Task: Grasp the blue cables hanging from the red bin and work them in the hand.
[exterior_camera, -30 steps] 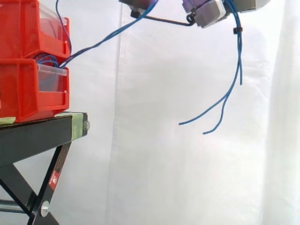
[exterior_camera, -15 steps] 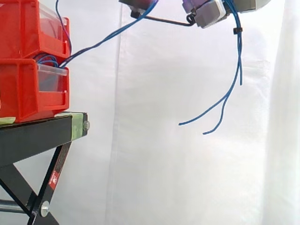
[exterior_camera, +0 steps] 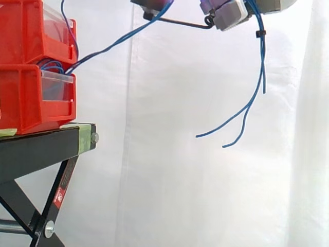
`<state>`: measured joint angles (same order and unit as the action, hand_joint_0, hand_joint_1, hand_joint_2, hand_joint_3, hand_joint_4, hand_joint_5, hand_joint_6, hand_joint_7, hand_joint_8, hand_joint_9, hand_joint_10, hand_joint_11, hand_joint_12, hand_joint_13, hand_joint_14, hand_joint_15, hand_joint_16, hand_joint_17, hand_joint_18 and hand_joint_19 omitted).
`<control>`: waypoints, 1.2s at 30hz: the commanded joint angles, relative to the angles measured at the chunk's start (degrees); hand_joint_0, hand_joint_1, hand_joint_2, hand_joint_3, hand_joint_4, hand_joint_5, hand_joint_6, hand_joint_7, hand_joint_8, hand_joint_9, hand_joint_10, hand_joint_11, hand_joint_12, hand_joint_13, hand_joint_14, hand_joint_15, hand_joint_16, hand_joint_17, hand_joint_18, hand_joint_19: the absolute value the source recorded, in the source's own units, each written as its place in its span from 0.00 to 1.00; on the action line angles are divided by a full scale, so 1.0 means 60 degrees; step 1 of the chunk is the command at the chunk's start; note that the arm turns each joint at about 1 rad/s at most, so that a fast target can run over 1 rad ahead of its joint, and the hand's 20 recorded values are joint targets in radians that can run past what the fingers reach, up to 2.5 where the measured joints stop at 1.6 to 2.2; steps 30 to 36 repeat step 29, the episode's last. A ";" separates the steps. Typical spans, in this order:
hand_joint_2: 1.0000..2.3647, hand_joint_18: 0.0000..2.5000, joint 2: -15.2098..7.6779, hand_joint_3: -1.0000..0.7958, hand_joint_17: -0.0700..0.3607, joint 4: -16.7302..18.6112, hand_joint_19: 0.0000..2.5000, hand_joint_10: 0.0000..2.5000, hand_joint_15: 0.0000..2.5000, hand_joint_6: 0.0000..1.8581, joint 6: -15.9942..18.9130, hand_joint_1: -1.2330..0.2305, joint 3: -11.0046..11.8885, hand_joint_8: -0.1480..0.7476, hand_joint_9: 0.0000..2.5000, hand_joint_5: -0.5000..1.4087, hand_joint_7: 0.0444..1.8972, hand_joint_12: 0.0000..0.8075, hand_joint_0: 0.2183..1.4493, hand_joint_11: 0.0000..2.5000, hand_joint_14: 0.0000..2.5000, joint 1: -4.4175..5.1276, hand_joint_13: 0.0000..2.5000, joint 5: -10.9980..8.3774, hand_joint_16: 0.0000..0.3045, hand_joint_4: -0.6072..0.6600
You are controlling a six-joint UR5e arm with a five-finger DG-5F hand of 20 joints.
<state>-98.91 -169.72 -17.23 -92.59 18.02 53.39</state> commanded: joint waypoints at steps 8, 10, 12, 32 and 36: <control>0.25 0.88 0.0005 0.71 0.55 0.0000 0.29 1.00 0.79 0.13 0.0000 0.40 0.0006 0.64 0.64 0.51 0.69 0.90 0.59 1.00 1.00 0.0000 0.76 0.0008 0.74 0.71; 0.25 0.88 -0.0010 0.72 0.55 0.0000 0.29 1.00 0.79 0.13 0.0000 0.40 0.0006 0.64 0.64 0.51 0.69 0.90 0.59 1.00 1.00 0.0000 0.76 -0.0007 0.74 0.71; 0.25 0.88 0.0005 0.72 0.55 0.0000 0.29 1.00 0.79 0.13 0.0000 0.40 0.0006 0.64 0.64 0.51 0.70 0.90 0.59 1.00 1.00 0.0000 0.76 0.0008 0.74 0.71; 0.25 0.88 0.0005 0.71 0.55 0.0000 0.29 1.00 0.79 0.13 0.0000 0.39 0.0006 0.64 0.64 0.51 0.69 0.90 0.59 1.00 1.00 0.0000 0.76 -0.0007 0.74 0.71; 0.25 0.88 0.0005 0.71 0.55 0.0000 0.29 1.00 0.79 0.13 0.0000 0.39 0.0006 0.64 0.64 0.51 0.69 0.90 0.59 1.00 1.00 0.0000 0.76 -0.0007 0.74 0.71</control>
